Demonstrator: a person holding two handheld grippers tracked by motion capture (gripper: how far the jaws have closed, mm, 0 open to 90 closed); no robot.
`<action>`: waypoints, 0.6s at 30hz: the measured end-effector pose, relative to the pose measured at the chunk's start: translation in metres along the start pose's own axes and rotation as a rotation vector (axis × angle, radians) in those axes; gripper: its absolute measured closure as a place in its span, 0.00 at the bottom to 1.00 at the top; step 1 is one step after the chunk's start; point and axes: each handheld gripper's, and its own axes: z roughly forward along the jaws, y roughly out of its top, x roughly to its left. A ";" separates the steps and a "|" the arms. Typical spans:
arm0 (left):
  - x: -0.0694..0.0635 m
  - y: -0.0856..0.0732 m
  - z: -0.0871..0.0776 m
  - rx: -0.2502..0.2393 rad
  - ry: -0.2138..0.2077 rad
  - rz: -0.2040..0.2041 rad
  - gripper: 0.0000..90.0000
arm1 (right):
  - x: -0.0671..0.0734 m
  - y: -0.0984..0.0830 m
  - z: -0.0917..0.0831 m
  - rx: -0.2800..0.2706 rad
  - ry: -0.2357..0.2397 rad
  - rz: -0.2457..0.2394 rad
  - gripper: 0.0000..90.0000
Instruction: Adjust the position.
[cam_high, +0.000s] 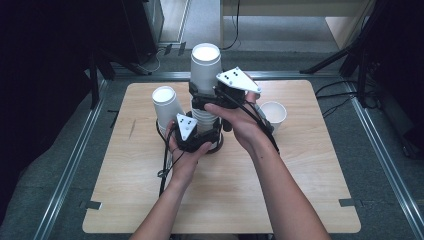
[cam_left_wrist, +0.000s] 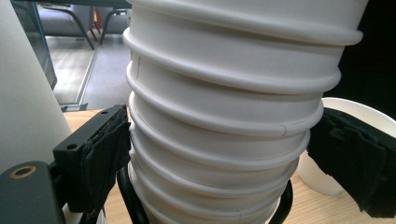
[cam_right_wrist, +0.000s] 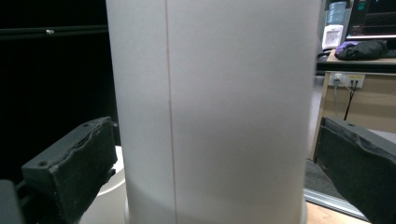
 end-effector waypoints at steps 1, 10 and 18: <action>0.000 0.000 0.000 0.000 0.000 0.000 0.07 | 0.000 0.000 0.001 0.002 0.002 0.001 0.00; 0.001 0.000 -0.001 0.000 -0.005 0.000 0.08 | 0.000 -0.002 0.008 -0.003 -0.007 0.006 0.13; 0.001 0.000 0.000 -0.001 -0.005 0.001 0.08 | 0.001 0.004 0.007 -0.037 -0.015 0.003 0.14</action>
